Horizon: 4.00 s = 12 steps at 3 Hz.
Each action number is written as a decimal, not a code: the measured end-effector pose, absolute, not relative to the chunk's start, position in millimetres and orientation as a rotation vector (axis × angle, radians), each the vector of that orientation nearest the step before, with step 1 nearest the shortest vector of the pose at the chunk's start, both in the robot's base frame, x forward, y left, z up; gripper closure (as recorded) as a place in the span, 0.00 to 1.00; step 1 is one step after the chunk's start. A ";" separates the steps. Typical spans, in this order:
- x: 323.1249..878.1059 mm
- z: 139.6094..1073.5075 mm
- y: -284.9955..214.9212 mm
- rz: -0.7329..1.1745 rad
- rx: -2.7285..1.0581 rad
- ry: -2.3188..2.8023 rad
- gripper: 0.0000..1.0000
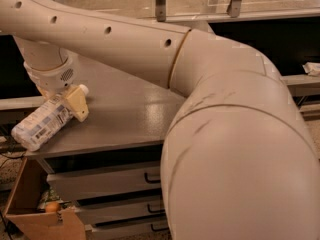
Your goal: Place blue plastic bottle upright
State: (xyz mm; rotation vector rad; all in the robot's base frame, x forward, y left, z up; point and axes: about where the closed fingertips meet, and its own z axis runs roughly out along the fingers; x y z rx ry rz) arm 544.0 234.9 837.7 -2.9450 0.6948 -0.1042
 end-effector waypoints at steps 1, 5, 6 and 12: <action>548.6 845.9 226.1 -0.162 -2.968 0.688 0.62; 593.8 937.8 143.5 -0.281 -2.778 0.775 1.00; 616.1 976.2 117.6 -0.461 -2.824 0.706 1.00; 678.1 1041.5 6.4 -0.914 -2.826 0.110 1.00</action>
Offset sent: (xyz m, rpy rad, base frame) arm 0.0434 -0.0829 0.0804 0.0241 -0.0788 -0.0964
